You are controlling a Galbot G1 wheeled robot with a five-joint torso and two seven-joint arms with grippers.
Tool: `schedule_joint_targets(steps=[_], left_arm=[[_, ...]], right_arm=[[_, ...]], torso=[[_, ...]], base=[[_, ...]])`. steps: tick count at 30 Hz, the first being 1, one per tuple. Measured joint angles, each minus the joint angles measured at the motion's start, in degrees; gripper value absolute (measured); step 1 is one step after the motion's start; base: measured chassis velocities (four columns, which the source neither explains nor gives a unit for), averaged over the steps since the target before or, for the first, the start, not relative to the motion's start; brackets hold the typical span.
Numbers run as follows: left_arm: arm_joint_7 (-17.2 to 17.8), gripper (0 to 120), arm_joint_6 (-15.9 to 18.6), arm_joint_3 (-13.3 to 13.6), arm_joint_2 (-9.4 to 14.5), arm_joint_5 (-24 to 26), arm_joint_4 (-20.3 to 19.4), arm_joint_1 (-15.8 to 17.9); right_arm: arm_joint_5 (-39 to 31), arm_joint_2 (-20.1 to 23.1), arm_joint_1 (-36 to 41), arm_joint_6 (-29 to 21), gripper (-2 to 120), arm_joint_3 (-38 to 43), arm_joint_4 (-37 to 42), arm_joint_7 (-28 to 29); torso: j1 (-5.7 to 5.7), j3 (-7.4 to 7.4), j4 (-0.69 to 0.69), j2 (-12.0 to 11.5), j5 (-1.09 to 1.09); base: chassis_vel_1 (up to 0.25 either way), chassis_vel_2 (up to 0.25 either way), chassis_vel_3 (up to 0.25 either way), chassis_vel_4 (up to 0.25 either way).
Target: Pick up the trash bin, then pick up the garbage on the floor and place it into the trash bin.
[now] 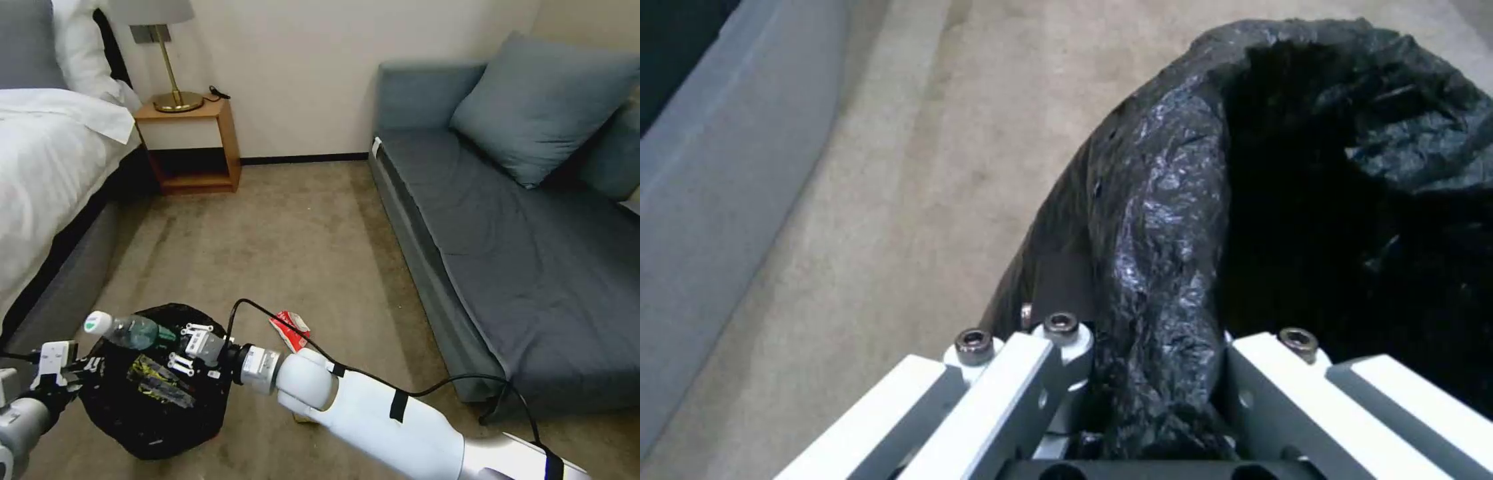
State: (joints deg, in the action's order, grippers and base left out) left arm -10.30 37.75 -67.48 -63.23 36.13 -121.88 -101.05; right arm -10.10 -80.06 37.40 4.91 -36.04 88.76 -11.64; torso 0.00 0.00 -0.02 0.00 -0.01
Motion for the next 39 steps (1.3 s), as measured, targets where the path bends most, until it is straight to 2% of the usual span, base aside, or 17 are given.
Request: schedule_joint_targets(steps=[2,3,6,7,11,15,17,21,23,26,27,29,33,39], left_arm=[[0.0,5,0.2,0.2,0.0,0.1,0.1,0.2],[0.0,5,0.2,0.2,0.0,0.1,0.1,0.2],[0.1,5,0.2,0.3,-0.2,0.1,0.5,0.2],[0.1,5,0.2,0.3,-0.2,0.1,0.5,0.2],[0.0,5,0.2,0.1,0.0,0.3,1.2,0.4],[0.1,5,0.2,-0.2,0.5,0.8,2.0,1.0],[0.1,5,0.2,-0.4,0.6,1.0,2.3,1.1],[0.1,5,0.0,-1.8,1.3,2.0,3.6,1.4],[0.1,5,0.0,-2.2,1.5,2.2,3.9,1.4],[0.0,5,-0.2,-3.1,2.1,2.7,4.6,1.5],[0.0,5,-0.2,-3.1,2.1,2.7,4.6,1.5],[0.0,5,-0.2,-3.4,2.4,2.9,4.9,1.5],[-0.1,5,-0.2,-3.4,2.5,3.0,5.0,1.6],[-0.1,5,-0.3,-3.4,2.1,3.1,4.2,0.9]], right_arm=[[0.1,-0.2,0.0,-0.2,54,0.1,0.0,-0.3],[0.1,-0.2,0.0,-0.2,54,0.1,0.0,-0.3],[0.5,0.2,0.4,0.9,73,0.6,-0.3,-1.2],[0.5,0.2,0.4,0.9,73,0.6,-0.3,-1.2],[1.5,1.3,1.6,1.1,89,2.0,0.6,-1.6],[1.6,2.9,3.6,-0.2,99,4.4,3.0,-0.8],[1.2,4.0,4.7,-0.6,99,5.6,4.2,-0.3],[-1.2,10.9,11.9,-2.8,100,13.0,8.1,1.6],[-1.5,12.5,13.6,-3.2,100,14.8,8.1,1.8],[-2.1,16.6,17.8,-7.7,100,18.6,7.6,2.0],[-2.1,16.6,17.8,-7.7,100,18.6,7.6,2.0],[-1.4,19.1,20.0,-12.8,100,18.9,6.2,1.7],[0.1,19.7,21.1,-14.3,100,17.2,2.4,0.1],[0.0,18.2,20.4,-17.2,100,12.3,-3.6,-0.4]], torso=[[0.0,0.0,0.0,0.0,0.0],[0.0,0.0,0.0,0.0,0.0],[0.0,0.0,0.02,0.0,0.0],[0.0,0.0,0.02,0.0,0.0],[0.0,0.0,0.02,0.0,0.0],[0.0,0.0,0.02,0.0,0.01],[0.0,0.0,0.02,0.0,0.01],[0.0,0.0,0.01,0.0,0.02],[0.0,0.0,0.0,0.0,0.02],[0.0,0.0,0.0,0.0,0.02],[0.0,0.0,0.0,0.0,0.02],[0.0,0.0,0.0,0.0,0.03],[0.0,0.0,0.0,0.0,0.03],[0.0,0.0,0.02,0.0,0.02]], base=[[0.0,0.0,0.0,0.0],[0.0,0.0,0.0,0.0],[0.0,0.0,0.0,0.0],[0.0,0.0,0.0,0.0],[0.0,0.0,0.0,0.0],[0.0,0.0,0.0,0.0],[0.0,0.0,0.0,0.0],[0.0,0.0,0.0,0.0],[0.0,0.0,0.0,0.0],[0.0,0.0,0.0,0.0],[0.0,0.0,0.0,0.0],[0.0,0.0,0.0,0.0],[0.0,0.0,0.0,0.0],[0.0,0.0,0.0,0.0]])
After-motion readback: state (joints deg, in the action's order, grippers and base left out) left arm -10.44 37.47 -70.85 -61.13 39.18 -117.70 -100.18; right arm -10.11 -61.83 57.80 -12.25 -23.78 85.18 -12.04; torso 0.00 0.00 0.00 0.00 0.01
